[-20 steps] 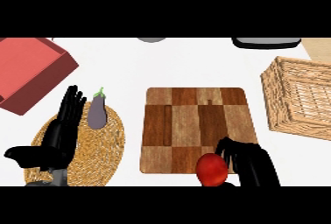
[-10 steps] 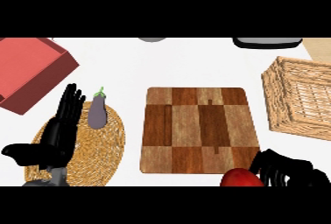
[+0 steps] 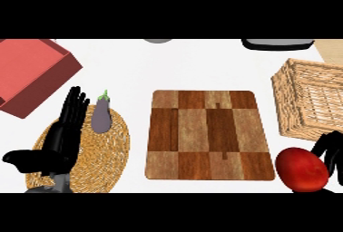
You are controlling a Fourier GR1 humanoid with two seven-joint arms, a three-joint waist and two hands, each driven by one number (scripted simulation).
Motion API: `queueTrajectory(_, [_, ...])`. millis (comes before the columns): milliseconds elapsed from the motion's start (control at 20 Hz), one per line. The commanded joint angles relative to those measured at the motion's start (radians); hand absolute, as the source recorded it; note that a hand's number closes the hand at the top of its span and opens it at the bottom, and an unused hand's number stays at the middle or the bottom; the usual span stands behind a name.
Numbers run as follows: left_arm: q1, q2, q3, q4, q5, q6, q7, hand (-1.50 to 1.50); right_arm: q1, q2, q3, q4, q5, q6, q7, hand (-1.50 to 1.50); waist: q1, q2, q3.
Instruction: Pick the tomato from the cutting board and place it in the basket
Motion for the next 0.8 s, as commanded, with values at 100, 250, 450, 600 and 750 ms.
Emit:
queueTrajectory(100, [0.016, -0.001, 0.019, 0.038, 0.007, -0.044, -0.037, 0.00, 0.074, -0.032, -0.262, -0.057, -0.232, 0.055, -0.112, 1.50, -0.004, 0.000, 0.001])
queueTrajectory(250, [-0.057, -0.005, 0.031, 0.029, -0.005, -0.008, 0.029, 0.00, 0.006, -0.016, -0.351, -0.001, -0.319, 0.072, -0.136, 1.50, -0.006, 0.001, 0.001])
queueTrajectory(450, [-0.010, -0.022, 0.012, 0.022, -0.030, -0.023, -0.007, 0.00, -0.003, -0.023, -0.494, 0.099, -0.433, 0.099, -0.233, 1.50, 0.003, 0.001, 0.000])
queueTrajectory(600, [0.001, -0.027, 0.038, 0.020, -0.031, -0.044, -0.041, 0.00, 0.003, -0.022, -0.537, 0.219, -0.396, 0.103, -0.354, 1.50, 0.008, 0.001, 0.000])
queueTrajectory(750, [0.004, -0.039, 0.023, 0.038, -0.041, -0.047, -0.023, 0.00, -0.001, -0.081, -0.649, 0.348, -0.447, 0.131, -0.469, 1.50, 0.006, 0.001, 0.000])
